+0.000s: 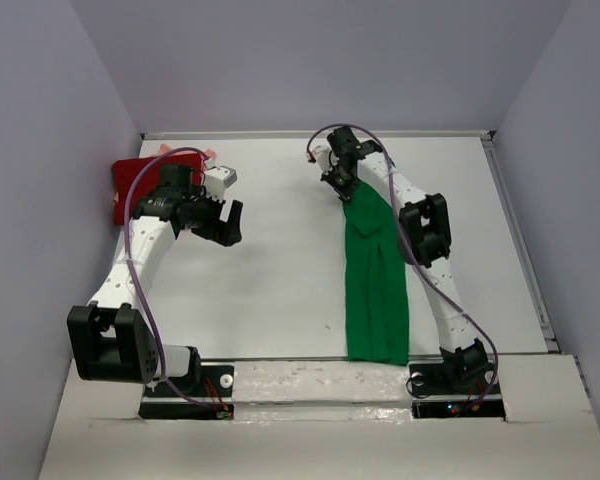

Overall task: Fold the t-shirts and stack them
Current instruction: Rotate the tshirt 90 degrees

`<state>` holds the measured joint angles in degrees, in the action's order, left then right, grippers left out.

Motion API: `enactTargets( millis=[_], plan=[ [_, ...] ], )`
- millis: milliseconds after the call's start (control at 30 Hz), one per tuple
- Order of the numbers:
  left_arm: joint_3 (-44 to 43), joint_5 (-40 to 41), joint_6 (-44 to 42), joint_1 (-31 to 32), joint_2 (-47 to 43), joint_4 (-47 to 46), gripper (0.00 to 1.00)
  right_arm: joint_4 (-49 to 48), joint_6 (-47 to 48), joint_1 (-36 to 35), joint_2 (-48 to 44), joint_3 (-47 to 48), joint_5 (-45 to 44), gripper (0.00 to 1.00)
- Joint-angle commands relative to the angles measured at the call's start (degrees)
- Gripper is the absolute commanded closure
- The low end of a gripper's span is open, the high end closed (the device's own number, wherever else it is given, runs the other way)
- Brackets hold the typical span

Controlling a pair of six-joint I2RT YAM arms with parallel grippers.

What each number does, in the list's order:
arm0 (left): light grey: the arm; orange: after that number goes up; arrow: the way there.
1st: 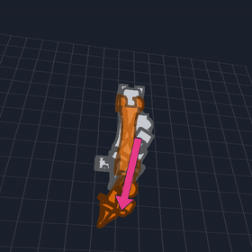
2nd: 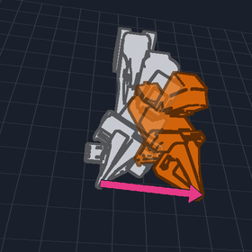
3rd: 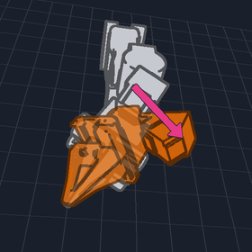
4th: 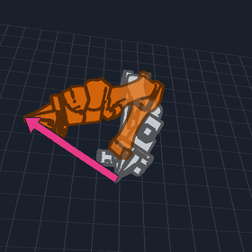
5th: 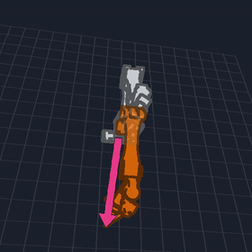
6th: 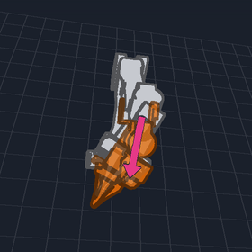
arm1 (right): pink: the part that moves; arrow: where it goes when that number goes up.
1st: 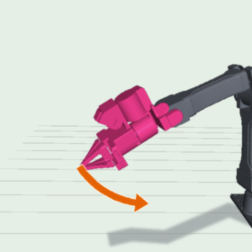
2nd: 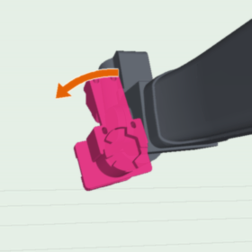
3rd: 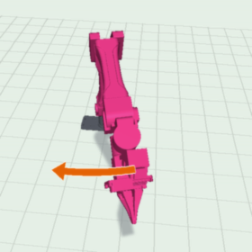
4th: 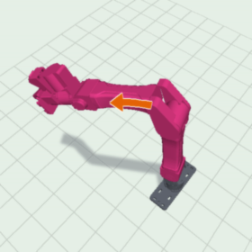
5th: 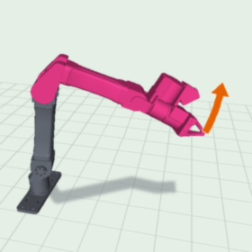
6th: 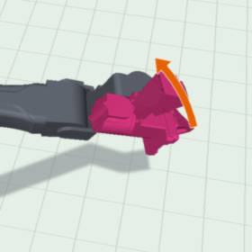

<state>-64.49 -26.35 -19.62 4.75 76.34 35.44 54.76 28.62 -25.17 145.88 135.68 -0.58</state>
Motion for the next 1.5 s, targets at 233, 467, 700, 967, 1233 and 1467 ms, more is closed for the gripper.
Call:
enactTargets(
  millis=[233,467,700,967,1233,1467],
  plan=[
    [-0.4,-1.5,-0.3,-0.2,-1.3,-0.5,0.01,0.3,-0.5,1.5,-6.1,1.0,5.2,0.42],
    [-3.2,-2.4,-0.3,-0.1,1.6,0.3,0.01,0.4,0.2,1.5,-8.2,0.2,5.5,0.1],
    [-3.9,-2.0,-0.5,0.3,2.7,0.7,0.01,-3.2,-2.2,3.0,-12.8,-0.4,-2.3,0.09],
    [-4.4,-2.1,-0.6,1.2,3.6,0.7,0.01,-4.8,-5.1,8.5,-15.4,-10.6,-1.9,0.13],
    [-5.6,-1.4,-0.7,2.1,4.6,1.2,0.01,-4.9,-6.5,10.4,-15.1,-16.2,2.4,0.16],
    [-4.8,-1.1,-0.8,2.3,4.2,0.9,0.01,-3.8,-6.9,10.4,-13.7,-18.2,6.9,0.18]
  ],
)
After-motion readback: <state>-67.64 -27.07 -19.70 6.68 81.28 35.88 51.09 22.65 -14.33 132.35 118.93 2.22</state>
